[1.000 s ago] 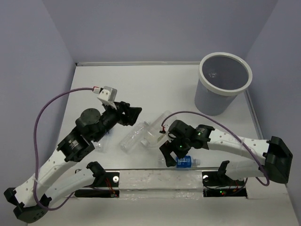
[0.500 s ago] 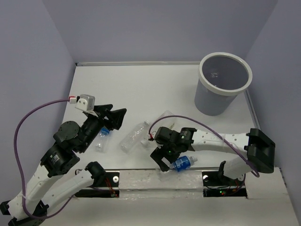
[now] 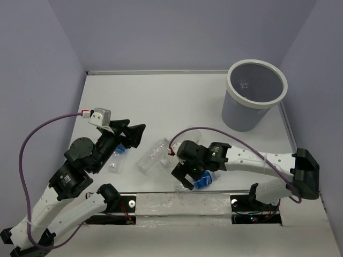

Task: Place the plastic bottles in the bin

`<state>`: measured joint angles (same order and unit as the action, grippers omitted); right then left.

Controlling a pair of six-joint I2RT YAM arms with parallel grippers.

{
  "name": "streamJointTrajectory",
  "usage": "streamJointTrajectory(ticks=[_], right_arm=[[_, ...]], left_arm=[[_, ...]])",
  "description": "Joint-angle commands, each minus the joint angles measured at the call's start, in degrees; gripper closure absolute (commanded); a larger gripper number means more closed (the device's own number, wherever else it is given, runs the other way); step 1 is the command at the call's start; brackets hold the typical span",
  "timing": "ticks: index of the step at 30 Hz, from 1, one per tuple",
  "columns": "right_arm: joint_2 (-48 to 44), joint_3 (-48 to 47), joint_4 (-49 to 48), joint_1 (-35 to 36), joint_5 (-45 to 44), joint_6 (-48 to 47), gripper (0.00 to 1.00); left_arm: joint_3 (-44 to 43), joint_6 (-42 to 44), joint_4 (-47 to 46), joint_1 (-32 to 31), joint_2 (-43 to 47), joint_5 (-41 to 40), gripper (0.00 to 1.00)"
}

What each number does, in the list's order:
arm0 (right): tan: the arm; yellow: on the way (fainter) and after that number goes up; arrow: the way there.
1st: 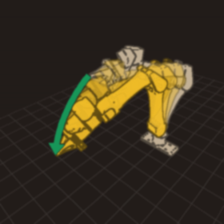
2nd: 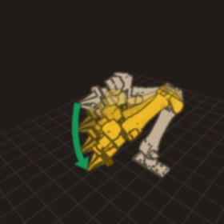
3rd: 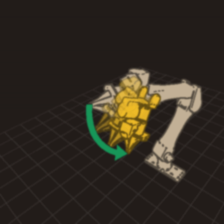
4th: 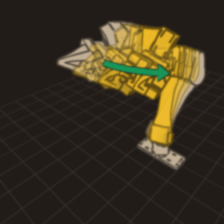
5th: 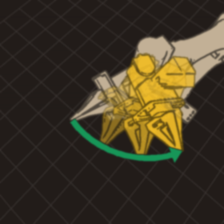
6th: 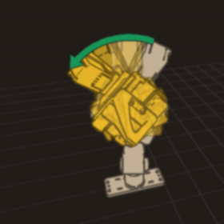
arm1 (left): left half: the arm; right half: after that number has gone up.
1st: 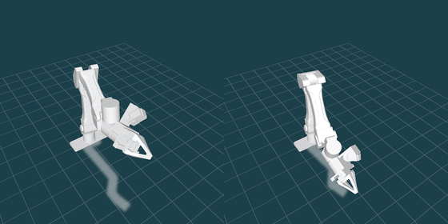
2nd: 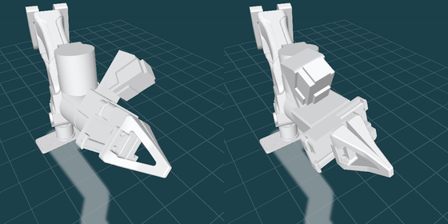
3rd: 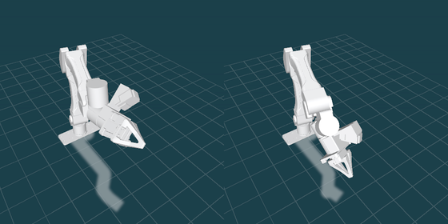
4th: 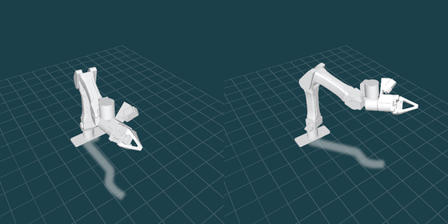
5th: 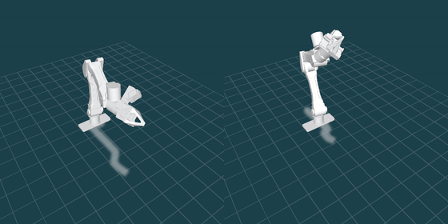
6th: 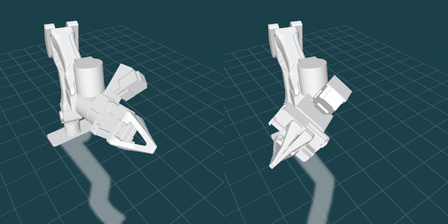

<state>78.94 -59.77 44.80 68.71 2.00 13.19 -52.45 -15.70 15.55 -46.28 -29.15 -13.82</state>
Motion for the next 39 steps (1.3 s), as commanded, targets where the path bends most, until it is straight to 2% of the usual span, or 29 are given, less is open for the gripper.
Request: streamJointTrajectory(ticks=[1, 10, 20, 22, 23, 27, 29, 33, 36, 37, 39], right_arm=[[2.44, -2.54, 3.71, 0.55, 2.92, -4.83, 0.0], [10.17, -4.48, 3.2, 3.71, 2.83, -12.04, 0.0], [17.65, -4.48, -3.4, 7.49, 2.04, -12.57, 0.0], [17.66, -4.31, -4.01, 7.49, 1.43, -12.58, 0.07], [17.39, -4.22, -4.88, 8.02, 0.99, -12.58, 0.18], [14.24, -3.69, -6.56, 8.54, -1.64, -11.88, 0.43], [11.34, -3.69, -6.65, 8.55, -3.74, -10.73, 0.44], [3.87, -3.78, -6.65, 8.55, -9.45, -8.01, 0.55], [-3.14, -4.91, -7.79, 8.55, -18.68, -5.9, 0.62], [-4.83, -6.31, -10.14, 8.55, -24.88, -5.98, 0.62], [-8.26, -8.07, -13.84, 7.85, -30.54, -7.12, 0.62]], left_arm=[[0.59, -0.12, -2.72, -0.12, -0.03, 0.2, 0.21], [1.64, -0.29, -2.72, -0.12, 1.2, 0.46, 0.21], [2.35, -0.2, -2.89, -0.12, 1.81, 0.29, 0.21], [2.7, -0.29, -2.89, -0.12, 1.81, 0.11, 0.21], [2.7, -0.47, -2.81, -0.12, 1.73, -0.15, 0.21], [2.96, -1.26, -2.98, -0.12, 1.37, -0.59, 0.21], [2.88, -1.7, -2.89, -0.12, 0.94, -1.11, 0.21], [2.79, -3.19, -2.37, -0.12, 0.06, -3.13, 0.21], [2.61, -5.73, -0.8, -0.12, -1.44, -6.55, 0.18], [2.35, -6.52, 0.0, -0.12, -2.74, -7.7, 0.17], [1.82, -9.34, 3.15, -0.12, -4.51, -11.38, 0.16]])
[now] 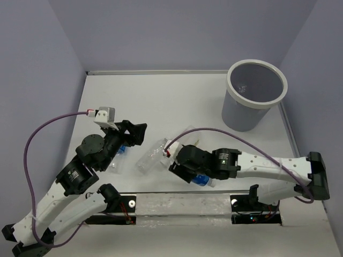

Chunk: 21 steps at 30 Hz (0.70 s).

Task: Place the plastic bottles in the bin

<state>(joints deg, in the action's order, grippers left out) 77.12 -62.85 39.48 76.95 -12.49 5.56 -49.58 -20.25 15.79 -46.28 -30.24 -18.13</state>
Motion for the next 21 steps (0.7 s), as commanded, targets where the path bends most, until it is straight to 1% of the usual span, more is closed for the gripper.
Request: streamJointTrajectory(ticks=[1, 3, 4, 6, 7, 8, 9, 10, 13, 14, 16, 17, 18, 19, 20, 21], right_arm=[[-9.5, -7.35, -13.25, -1.09, -20.25, -1.24, 0.62], [-13.38, -10.0, -18.98, -3.81, -23.35, -3.44, 0.62], [-14.36, -12.53, -25.44, -4.69, -25.28, -7.63, 0.62], [-15.86, -15.18, -31.98, -6.28, -27.49, -12.31, 0.62], [-16.47, -18.07, -38.02, -8.11, -30.02, -17.38, 0.62], [-16.74, -19.66, -40.95, -9.43, -30.92, -19.6, 0.62], [-16.92, -20.9, -43.68, -12.41, -31.8, -24.24, 0.62], [-17.18, -22.65, -49.27, -14.0, -32.5, -27.24, 0.62], [-17.27, -22.84, -60.28, -19.27, -34.88, -36.82, 0.62], [-17.36, -22.5, -65.8, -23.47, -34.45, -40.85, 0.62], [-17.44, -21.88, -68.13, -27.36, -32.08, -41.95, 0.62], [-17.27, -21.62, -68.48, -31.21, -31.46, -42.04, 0.62], [-16.66, -21.18, -68.92, -33.16, -31.02, -41.95, 0.62], [-16.22, -20.65, -69.01, -35.35, -30.67, -41.43, 0.62], [-15.43, -19.95, -69.02, -40.51, -29.88, -40.2, 0.62], [-14.9, -18.99, -69.02, -43.52, -28.91, -38.28, 0.62]], left_arm=[[-1.83, -5.58, 4.23, -0.12, -5.25, -7.7, 0.15], [-3.23, -8.3, 8.45, -0.12, -7.28, -8.94, 0.15], [-4.81, -9.1, 9.95, -0.12, -8.94, -9.03, 0.15], [-6.57, -12.42, 14.5, -0.12, -10.62, -9.47, 0.15], [-8.15, -13.49, 16.01, -0.12, -11.85, -9.55, 0.15], [-8.68, -14.28, 18.55, -0.12, -12.38, -9.38, 0.15], [-9.47, -15.68, 19.62, -0.12, -12.82, -9.29, 0.15], [-9.57, -16.04, 20.41, -0.12, -12.83, -9.03, 0.15], [-9.31, -16.14, 23.22, -0.12, -12.21, -9.55, 0.15], [-9.74, -16.57, 24.28, -0.12, -12.21, -11.47, 0.15], [-10.97, -18.15, 28.31, -0.12, -13.17, -13.5, 0.11], [-11.41, -18.68, 29.63, -0.04, -13.79, -14.38, 0.1], [-12.28, -19.64, 32.08, -0.04, -15.27, -15.35, 0.06], [-12.64, -20.09, 33.33, 0.05, -16.07, -15.53, 0.05], [-12.82, -20.35, 35.6, 0.14, -17.12, -16.4, 0.01], [-12.91, -20.62, 36.58, 0.31, -18.09, -16.93, 0.01]])
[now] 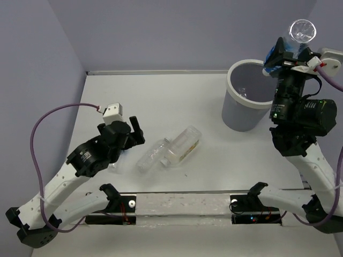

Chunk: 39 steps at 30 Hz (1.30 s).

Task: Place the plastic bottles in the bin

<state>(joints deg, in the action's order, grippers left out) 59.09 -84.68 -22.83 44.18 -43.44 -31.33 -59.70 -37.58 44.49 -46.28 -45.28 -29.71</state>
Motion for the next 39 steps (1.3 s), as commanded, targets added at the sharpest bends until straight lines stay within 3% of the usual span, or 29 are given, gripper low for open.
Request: streamJointTrajectory(ticks=[1, 5, 9, 14, 16, 17, 19, 39], right_arm=[[3.66, 5.38, -6.61, -13.83, 4.83, 3.42, 0.62], [8.05, 9.18, -1.0, -28.33, 11.88, 16.63, 0.63], [9.11, 14.36, -0.29, -33.28, 19.35, 26.66, 0.63], [10.17, 17.36, 0.24, -34.69, 21.47, 30.8, 0.59], [9.64, 19.38, 0.33, -34.69, 22.08, 32.46, 0.36], [9.38, 19.82, 0.94, -34.69, 23.04, 33.78, 0.14], [9.55, 19.74, 3.91, -34.69, 24.45, 35.1, 0.02], [-1.43, 23.25, 9.73, -34.69, 38.43, 40.03, 0.0]], left_arm=[[-2.44, -3.2, 8.94, 1.19, -4.89, -5.79, 0.01], [1.77, 1.17, 10.54, 6.98, -8.95, -7.99, 0.01], [3.63, 5.67, 7.1, 14.1, -10.7, -2.8, 0.01], [4.42, 5.51, 7.28, 15.7, -16.33, -3.42, 0.01], [4.94, 5.15, 7.28, 15.96, -17.56, -3.68, 0.01], [5.03, 5.06, 7.36, 16.22, -18.78, -3.86, 0.01], [5.47, 4.89, 7.19, 16.92, -20.54, -4.04, 0.01], [5.21, 7.79, 4.99, 22.2, -37.77, -0.69, 0.01]])
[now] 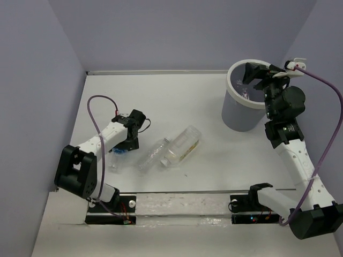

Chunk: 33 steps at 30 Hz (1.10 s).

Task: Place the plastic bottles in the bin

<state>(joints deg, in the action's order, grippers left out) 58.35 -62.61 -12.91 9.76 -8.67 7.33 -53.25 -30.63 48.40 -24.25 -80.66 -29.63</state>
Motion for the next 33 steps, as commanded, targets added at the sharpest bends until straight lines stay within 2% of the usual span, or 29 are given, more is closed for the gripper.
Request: streamJointTrajectory(ticks=[1, 9, 10, 14, 17, 19, 24, 27, 33], right_arm=[[-0.78, 1.26, -0.02, -0.27, 4.53, 1.63, 0.0], [-1.22, 1.52, 0.16, -0.27, 7.08, 2.77, 0.0], [-1.57, 1.61, 0.25, -0.27, 7.43, 2.86, 0.0], [-1.83, 1.96, 0.25, -0.27, 8.14, 3.21, 0.0], [-2.01, 1.96, 0.51, -0.27, 8.23, 3.39, 0.0], [-2.45, 1.96, 0.6, -0.27, 8.23, 3.74, 0.0], [-1.84, 1.7, 1.13, -0.27, 14.89, 5.93, 0.01], [0.88, -0.13, 2.35, 0.43, 23.05, 9.18, 0.01], [3.97, -1.64, 2.28, 5.61, 30.63, 15.33, 0.01]], left_arm=[[-1.41, 0.84, 1.08, 0.34, -3.87, -0.78, 0.01], [-3.7, 3.65, 0.2, 1.66, -12.67, 3.26, 0.01], [-3.87, 4.0, 0.2, 1.75, -14.77, 3.09, 0.08], [-4.49, 4.35, 0.38, 1.66, -15.84, 4.14, 0.19], [-5.1, 4.18, 0.73, 1.66, -14.79, 3.79, 0.33], [-5.37, 4.0, 0.82, 1.75, -12.34, 3.18, 0.56], [-7.39, 2.6, 1.87, 1.75, -5.66, -0.78, 0.57], [-11.41, 1.99, 1.96, 1.75, 0.75, -5.17, 0.57], [-17.49, 5.74, -5.23, 0.7, 10.68, 0.78, 0.57]])
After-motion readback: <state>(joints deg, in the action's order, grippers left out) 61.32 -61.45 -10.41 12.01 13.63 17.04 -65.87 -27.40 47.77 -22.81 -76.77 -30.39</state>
